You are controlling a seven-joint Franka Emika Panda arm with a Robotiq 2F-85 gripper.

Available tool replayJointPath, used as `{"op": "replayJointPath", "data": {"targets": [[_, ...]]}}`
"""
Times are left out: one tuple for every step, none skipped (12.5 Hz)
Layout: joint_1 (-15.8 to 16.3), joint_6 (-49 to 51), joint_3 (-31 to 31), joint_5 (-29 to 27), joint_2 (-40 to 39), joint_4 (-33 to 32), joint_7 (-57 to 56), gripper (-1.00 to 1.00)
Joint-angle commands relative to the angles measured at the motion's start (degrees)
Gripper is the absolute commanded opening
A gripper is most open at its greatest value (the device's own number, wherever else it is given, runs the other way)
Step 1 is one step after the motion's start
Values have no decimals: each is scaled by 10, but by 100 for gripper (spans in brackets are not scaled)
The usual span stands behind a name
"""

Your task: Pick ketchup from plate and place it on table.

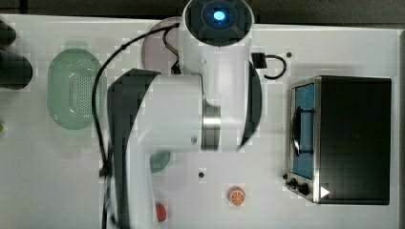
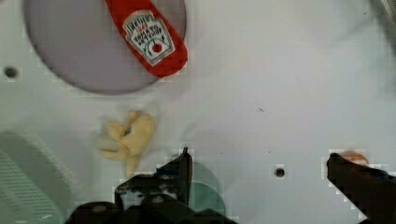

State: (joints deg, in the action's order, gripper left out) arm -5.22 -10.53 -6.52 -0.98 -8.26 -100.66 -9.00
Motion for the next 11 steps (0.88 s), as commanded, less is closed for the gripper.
{"op": "replayJointPath", "data": {"targets": [[2, -54, -7, 1, -36, 4, -107, 100], [2, -82, -7, 1, -56, 4, -137, 100], [2, -112, -7, 2, -74, 4, -167, 100], [3, -141, -7, 2, -93, 4, -202, 100], [4, -170, -7, 2, -111, 5, -235, 100], [6, -202, -7, 3, -129, 5, -269, 100], [7, -230, -7, 3, -146, 5, -300, 100], [9, -254, -7, 3, -162, 5, -317, 100], [10, -274, -7, 3, -178, 5, -320, 100], [12, -290, -7, 3, -195, 5, -319, 100], [15, -304, -7, 4, -210, 6, -320, 100]]}}
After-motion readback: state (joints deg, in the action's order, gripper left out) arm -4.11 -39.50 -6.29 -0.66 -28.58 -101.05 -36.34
